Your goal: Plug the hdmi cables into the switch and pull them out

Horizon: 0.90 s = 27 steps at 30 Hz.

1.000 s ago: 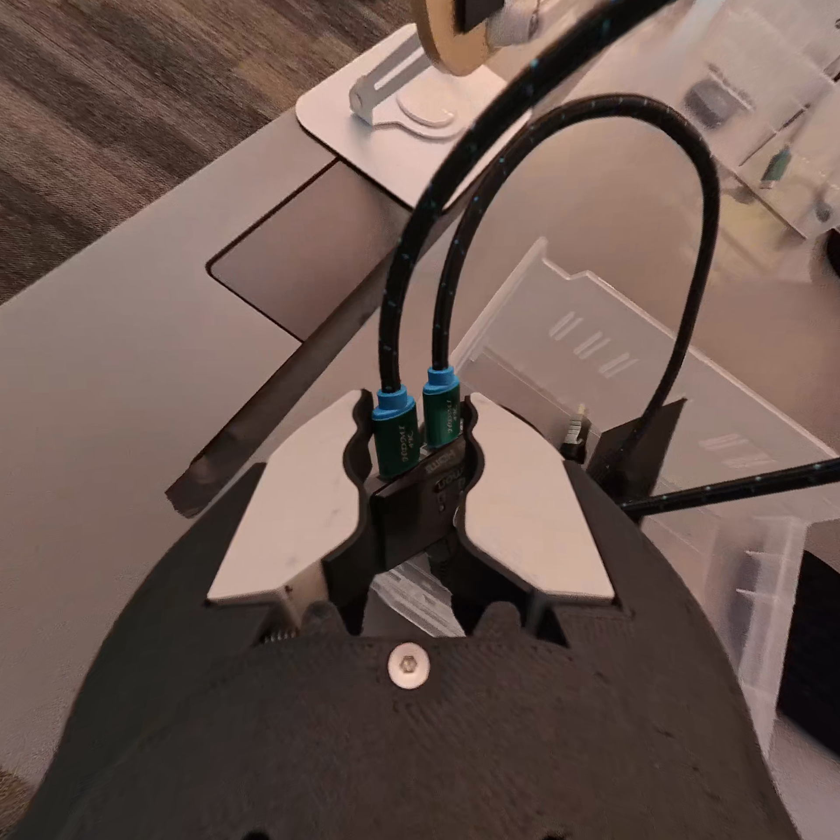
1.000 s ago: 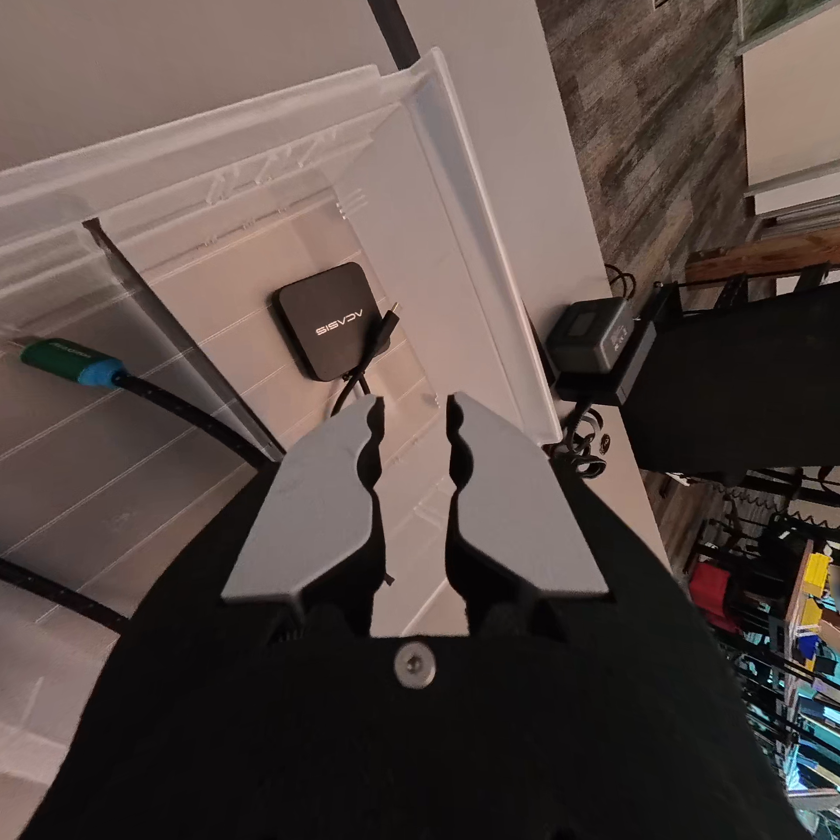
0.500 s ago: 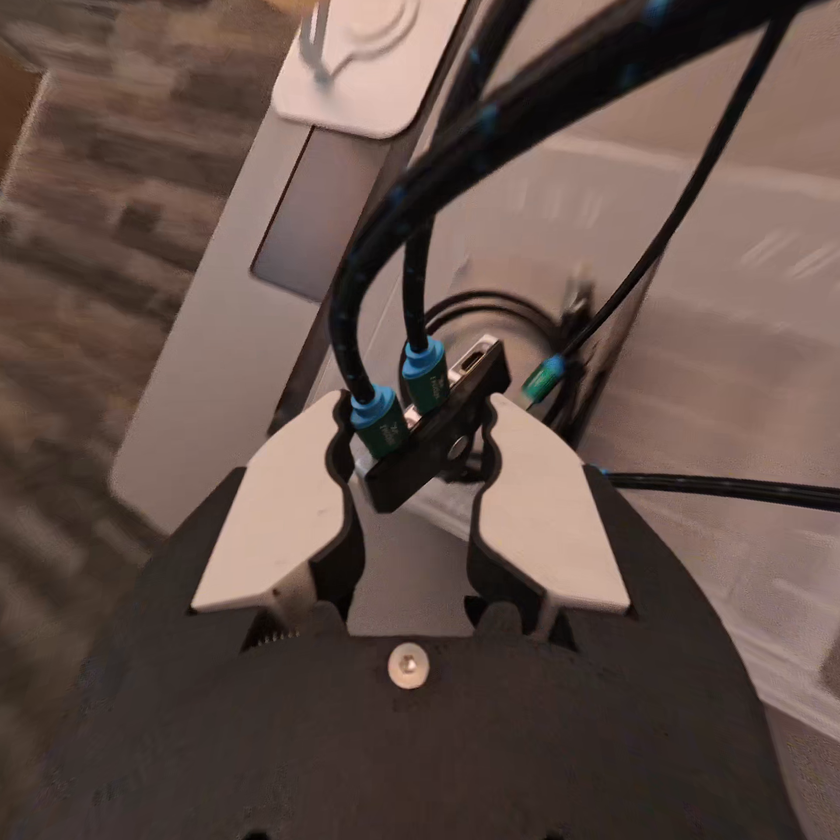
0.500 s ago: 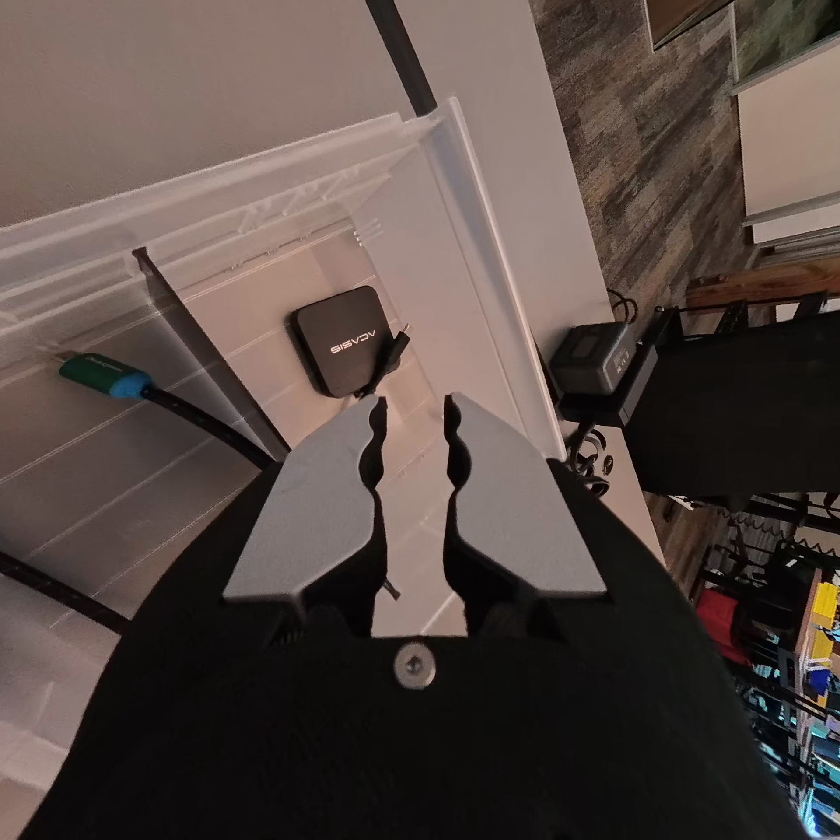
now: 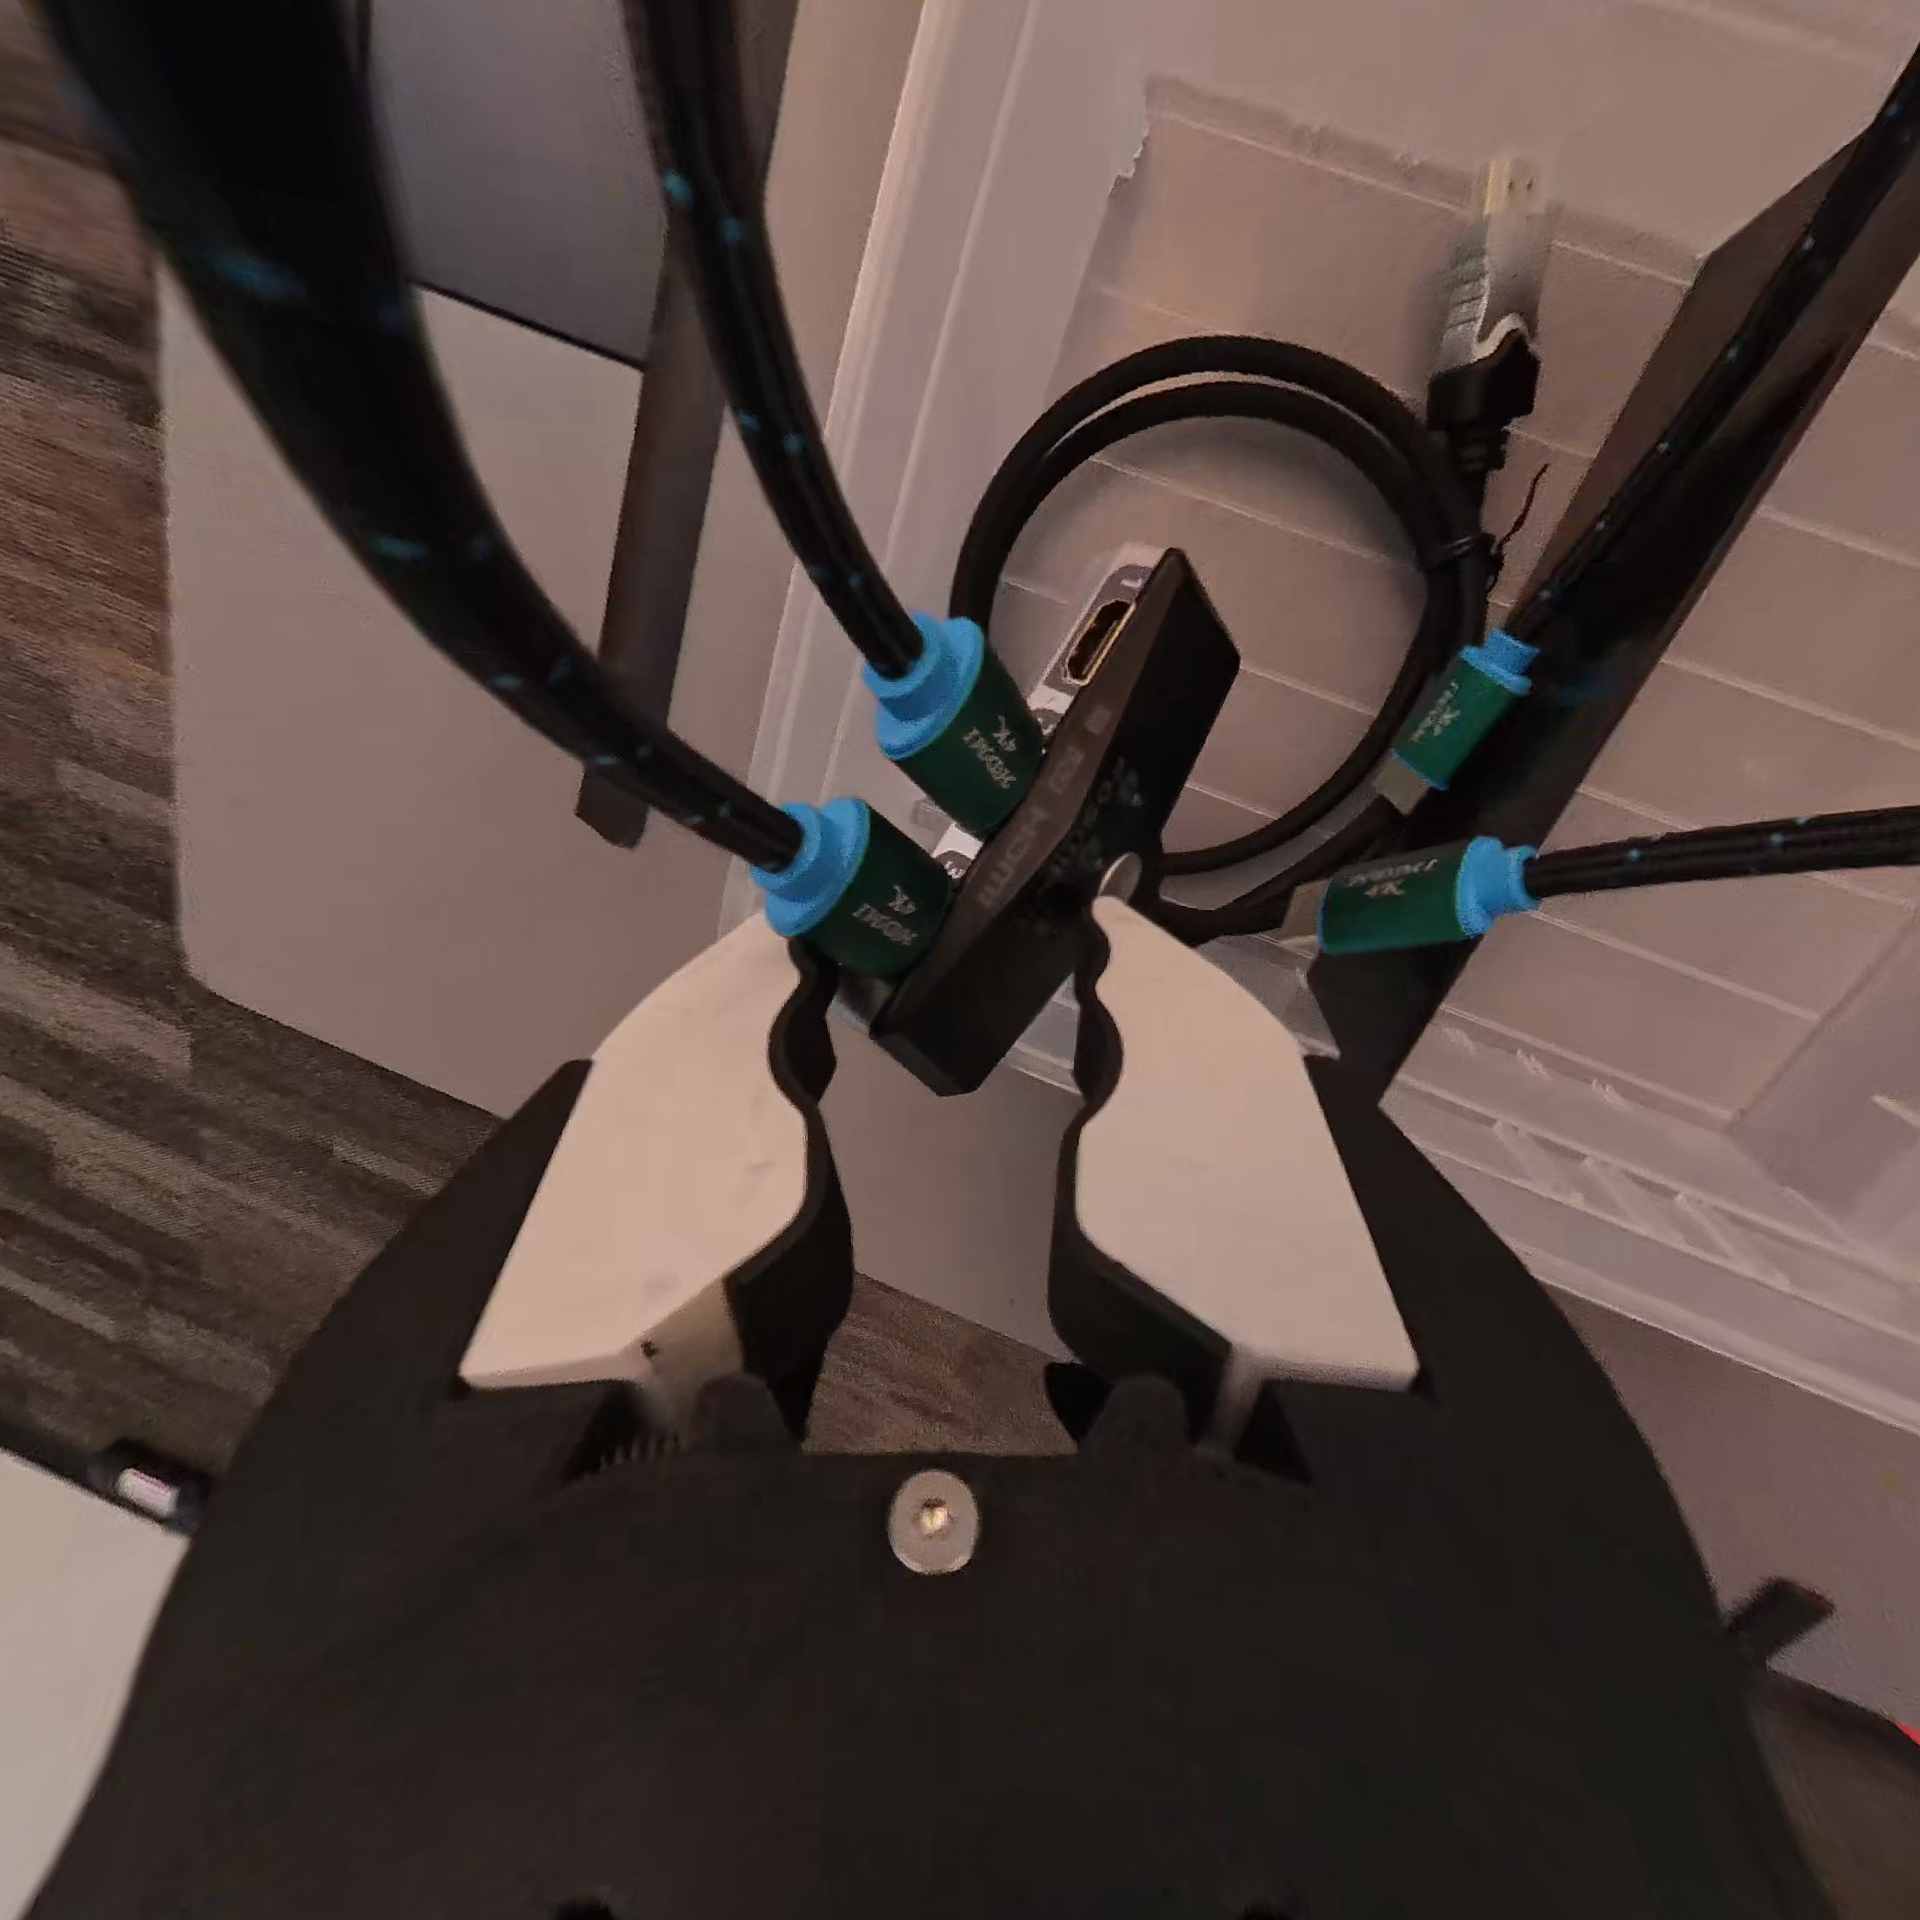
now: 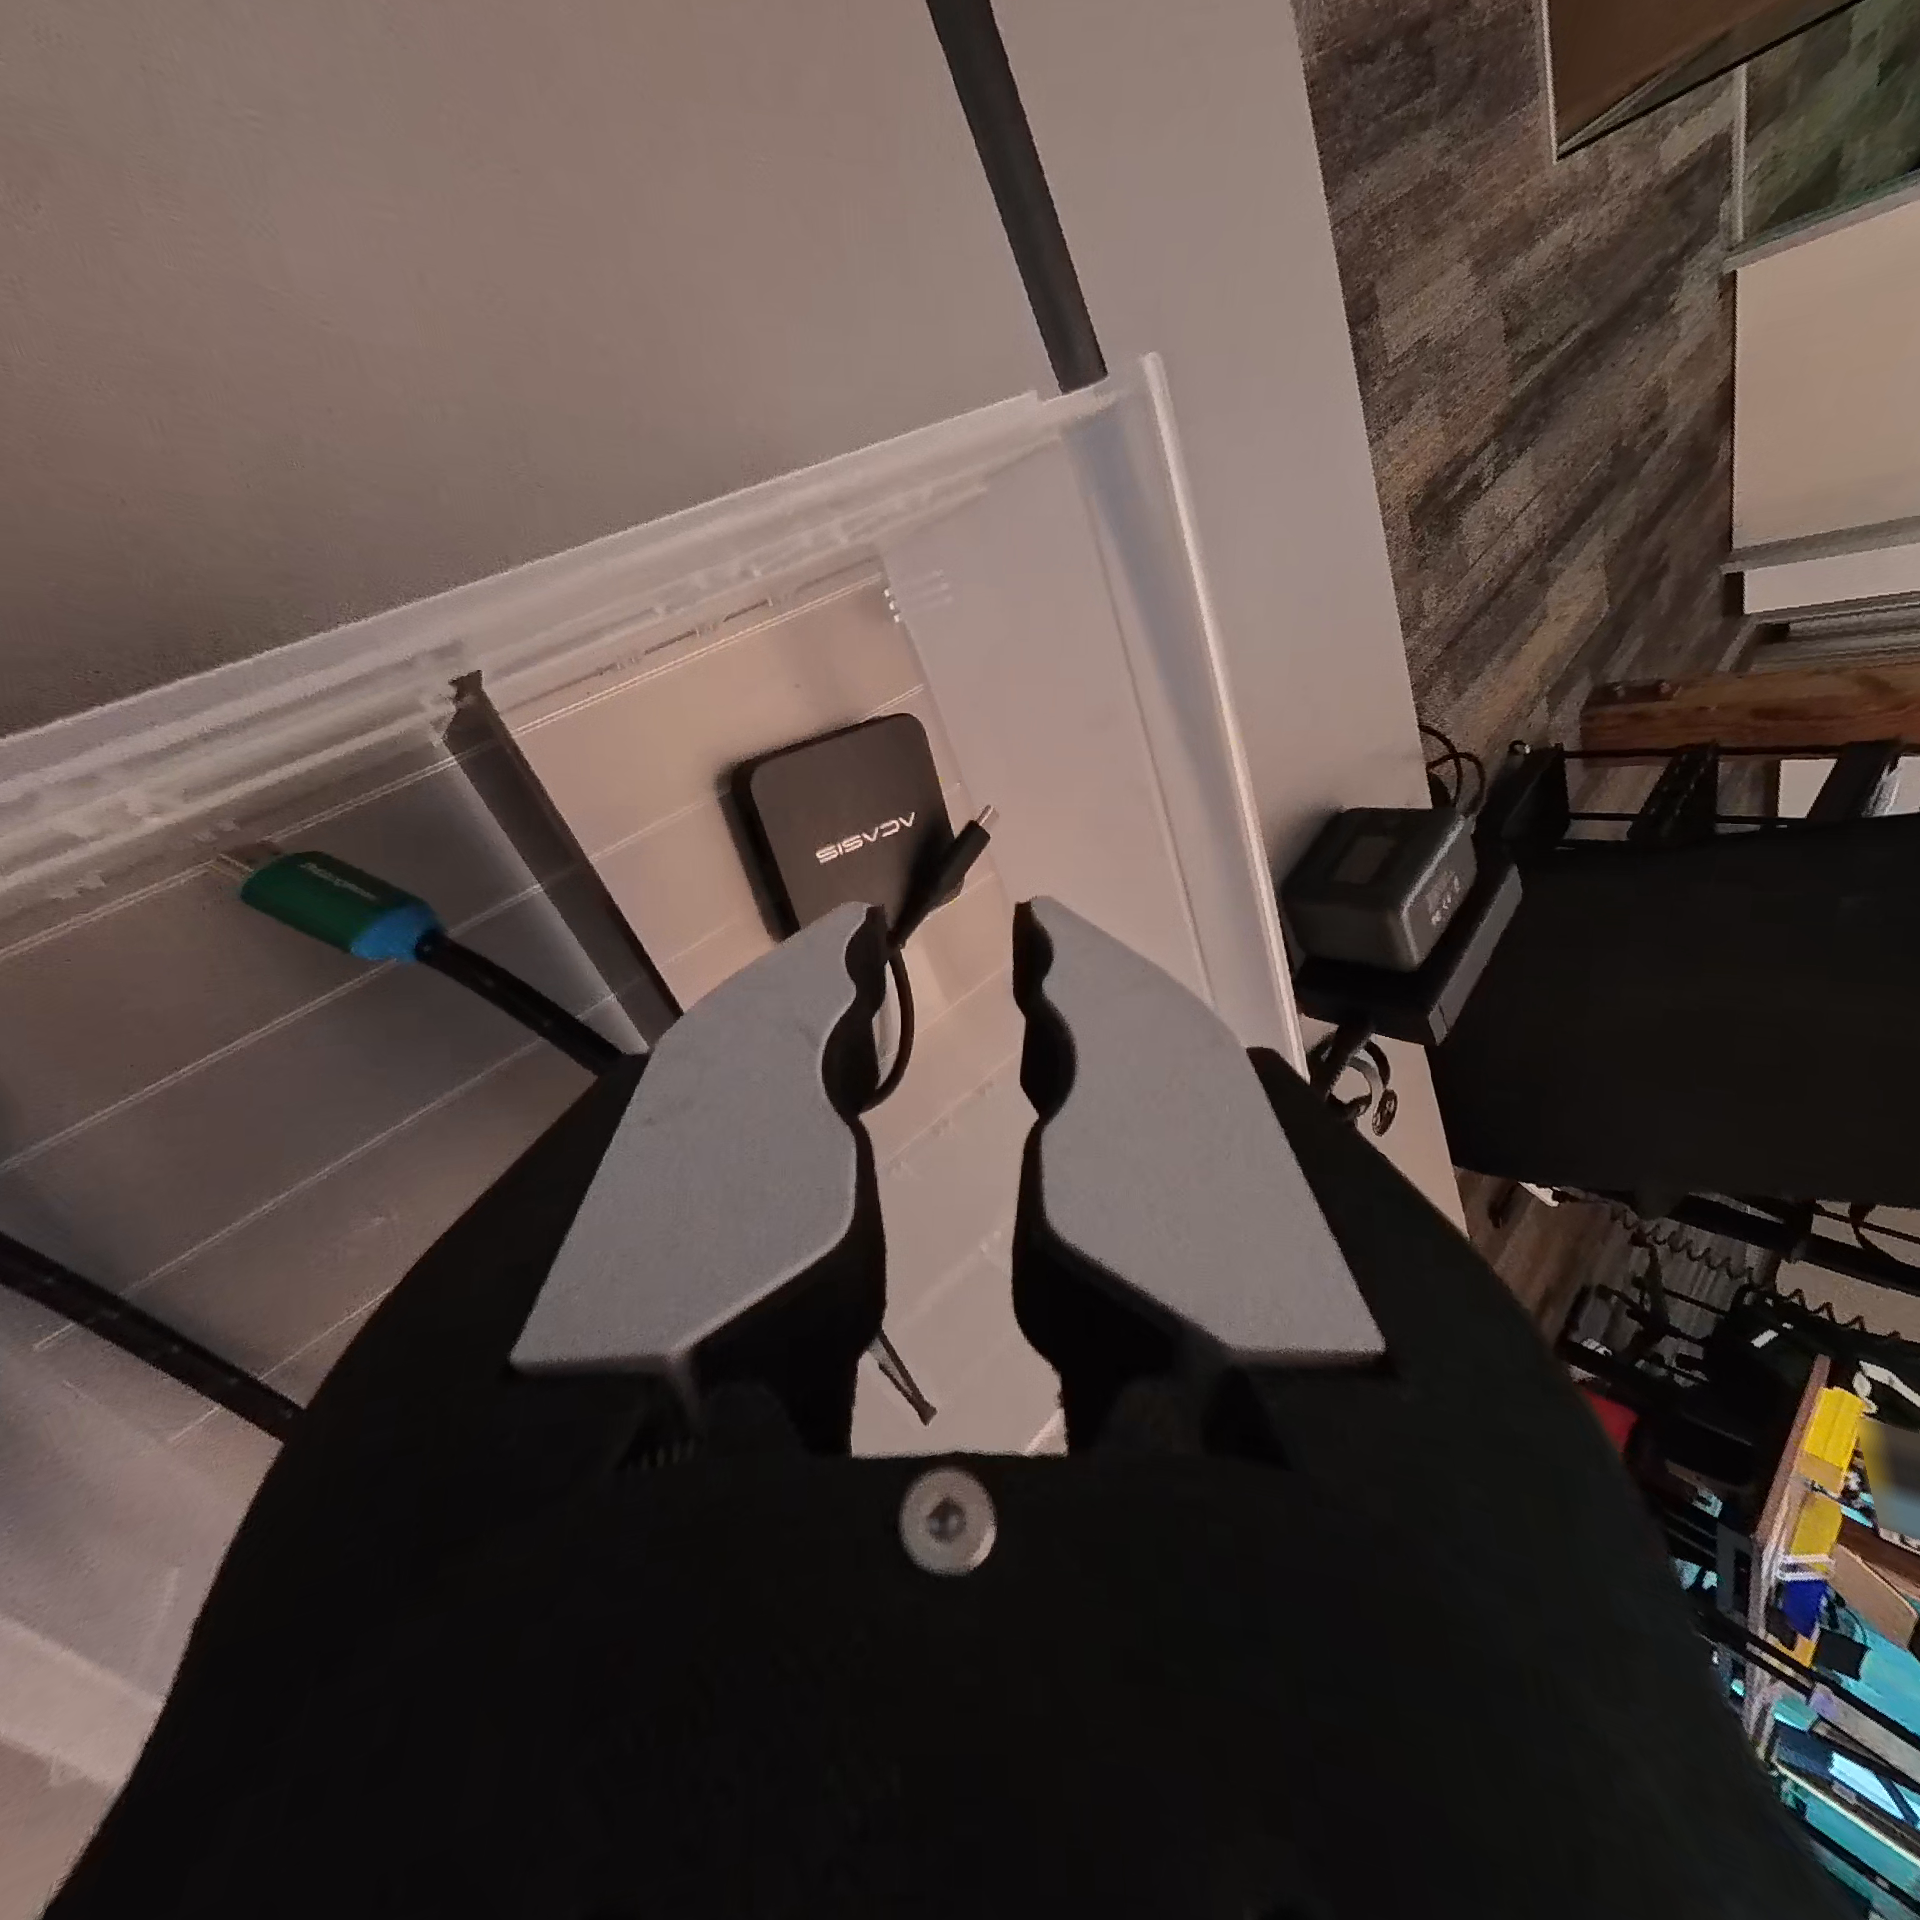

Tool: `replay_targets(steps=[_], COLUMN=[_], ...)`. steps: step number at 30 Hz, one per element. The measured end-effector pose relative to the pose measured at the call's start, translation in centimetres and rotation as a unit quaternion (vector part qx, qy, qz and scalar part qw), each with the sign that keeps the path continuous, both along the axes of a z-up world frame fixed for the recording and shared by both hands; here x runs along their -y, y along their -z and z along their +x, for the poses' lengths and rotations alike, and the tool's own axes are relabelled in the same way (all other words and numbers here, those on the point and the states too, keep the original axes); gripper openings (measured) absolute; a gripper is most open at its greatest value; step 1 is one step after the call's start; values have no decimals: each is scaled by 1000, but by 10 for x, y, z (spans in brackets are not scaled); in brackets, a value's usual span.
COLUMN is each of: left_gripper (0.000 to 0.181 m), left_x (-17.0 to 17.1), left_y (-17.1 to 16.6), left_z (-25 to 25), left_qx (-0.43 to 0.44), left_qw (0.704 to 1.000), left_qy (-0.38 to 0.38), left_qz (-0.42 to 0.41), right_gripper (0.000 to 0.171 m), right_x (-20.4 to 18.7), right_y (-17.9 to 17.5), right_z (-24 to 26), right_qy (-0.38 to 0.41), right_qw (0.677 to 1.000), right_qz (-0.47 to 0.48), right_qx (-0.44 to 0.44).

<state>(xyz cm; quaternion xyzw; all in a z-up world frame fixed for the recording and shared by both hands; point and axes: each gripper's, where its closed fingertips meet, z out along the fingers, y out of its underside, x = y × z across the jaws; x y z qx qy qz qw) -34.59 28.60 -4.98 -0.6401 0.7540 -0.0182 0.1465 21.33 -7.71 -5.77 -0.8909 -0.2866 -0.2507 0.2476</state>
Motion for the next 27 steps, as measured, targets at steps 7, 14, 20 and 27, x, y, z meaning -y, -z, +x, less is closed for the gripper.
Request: replay_targets(steps=[7,14,20,27], left_gripper=[46,46,46,30], left_x=[5,4,4,34], left_y=[23,25,20,-16], left_z=[-13,6,17,16], left_qx=[-35,55,127,189], left_qw=[989,982,975,956], left_qy=[-25,2,23,64], left_qz=[-142,-182,-181,-214], right_gripper=[24,23,20,19], right_x=[2,2,2,0], right_y=[8,18,21,22], right_z=[5,9,9,8], right_qy=[6,13,14,10], right_qw=[1000,999,999,999], right_qz=[-16,-34,-42,-41], right_qx=[-2,-5,-6,-9])
